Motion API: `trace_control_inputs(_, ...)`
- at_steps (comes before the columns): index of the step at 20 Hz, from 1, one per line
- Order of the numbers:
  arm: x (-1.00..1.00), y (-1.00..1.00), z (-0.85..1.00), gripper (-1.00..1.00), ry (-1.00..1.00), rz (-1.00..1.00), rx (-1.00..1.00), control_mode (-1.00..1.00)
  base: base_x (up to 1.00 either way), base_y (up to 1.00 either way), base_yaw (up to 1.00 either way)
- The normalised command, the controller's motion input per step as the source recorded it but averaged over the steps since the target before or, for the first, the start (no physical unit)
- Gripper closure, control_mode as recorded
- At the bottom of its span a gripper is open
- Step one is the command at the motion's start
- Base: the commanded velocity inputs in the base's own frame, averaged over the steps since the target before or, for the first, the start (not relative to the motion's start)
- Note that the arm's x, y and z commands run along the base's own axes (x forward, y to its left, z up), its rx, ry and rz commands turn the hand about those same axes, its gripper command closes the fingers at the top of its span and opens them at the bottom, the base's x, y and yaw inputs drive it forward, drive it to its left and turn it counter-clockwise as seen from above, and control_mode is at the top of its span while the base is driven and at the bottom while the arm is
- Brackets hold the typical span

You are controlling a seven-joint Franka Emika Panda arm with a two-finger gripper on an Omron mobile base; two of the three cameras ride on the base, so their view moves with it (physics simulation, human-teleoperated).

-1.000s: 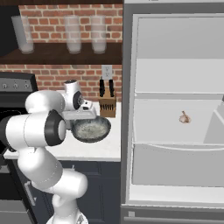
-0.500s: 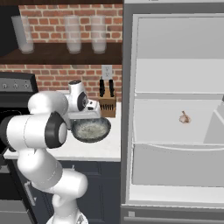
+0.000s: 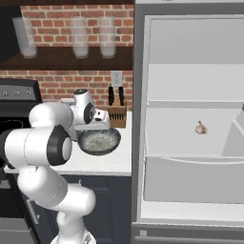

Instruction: Grab a lemon wedge from the fridge and one ice cube from the ice bowl, and put them in the glass of lemonade.

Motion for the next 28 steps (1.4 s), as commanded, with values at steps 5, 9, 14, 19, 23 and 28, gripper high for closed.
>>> trace_control_inputs(5,0.0,0.02,-0.01,-1.0,-0.02,0.0,0.0,-1.0,0.0,0.0,0.0)
trace_control_inputs(9,0.07,0.03,0.01,-1.0,-0.01,0.04,0.0,-1.0,0.0,0.0,0.0)
trace_control_inputs(14,0.14,0.02,0.0,-1.0,0.01,0.01,0.04,-1.0,0.0,0.0,0.0)
trace_control_inputs(19,0.01,0.0,-0.13,-1.0,0.01,0.0,0.02,-1.0,0.0,0.0,0.0)
trace_control_inputs(23,0.0,0.0,-0.29,-1.0,0.0,0.0,0.02,-1.0,0.0,0.0,0.0)
trace_control_inputs(28,0.0,0.0,-0.11,-1.0,0.0,0.0,0.0,-1.0,0.0,0.0,0.0)
